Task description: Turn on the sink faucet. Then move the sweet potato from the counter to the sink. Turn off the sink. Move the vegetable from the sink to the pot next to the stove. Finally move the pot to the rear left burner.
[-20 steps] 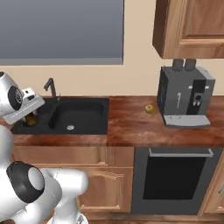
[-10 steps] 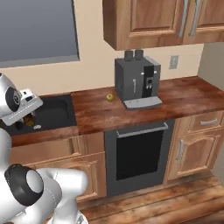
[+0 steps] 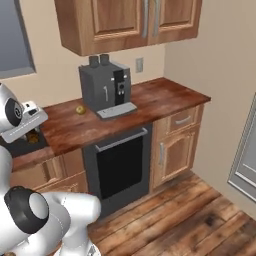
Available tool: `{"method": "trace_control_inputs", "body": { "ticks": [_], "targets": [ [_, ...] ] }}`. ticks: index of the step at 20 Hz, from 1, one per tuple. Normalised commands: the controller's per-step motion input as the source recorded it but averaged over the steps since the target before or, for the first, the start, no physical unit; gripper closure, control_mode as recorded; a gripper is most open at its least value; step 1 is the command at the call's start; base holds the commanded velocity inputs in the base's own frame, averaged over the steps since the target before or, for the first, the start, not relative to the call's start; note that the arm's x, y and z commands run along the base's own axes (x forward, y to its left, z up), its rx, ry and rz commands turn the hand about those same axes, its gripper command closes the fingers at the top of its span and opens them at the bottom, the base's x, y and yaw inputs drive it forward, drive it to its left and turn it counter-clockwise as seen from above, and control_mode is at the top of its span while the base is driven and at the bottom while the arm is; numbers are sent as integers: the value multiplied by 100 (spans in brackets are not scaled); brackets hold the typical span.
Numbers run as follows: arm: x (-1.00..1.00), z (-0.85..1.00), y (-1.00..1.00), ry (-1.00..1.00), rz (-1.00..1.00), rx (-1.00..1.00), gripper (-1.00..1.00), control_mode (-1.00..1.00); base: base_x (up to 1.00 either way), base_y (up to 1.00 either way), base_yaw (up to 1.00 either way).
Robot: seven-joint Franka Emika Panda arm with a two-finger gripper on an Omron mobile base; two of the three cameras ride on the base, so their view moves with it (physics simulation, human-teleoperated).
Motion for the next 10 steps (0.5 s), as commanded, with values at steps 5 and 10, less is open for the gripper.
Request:
{"method": "trace_control_inputs", "body": {
  "ticks": [5, 10],
  "targets": [
    [0, 0, 0, 0, 0, 0, 100, 100, -17, 0, -55],
    [0, 0, 0, 0, 0, 0, 100, 100, -15, -1, -58]
  ]
}}
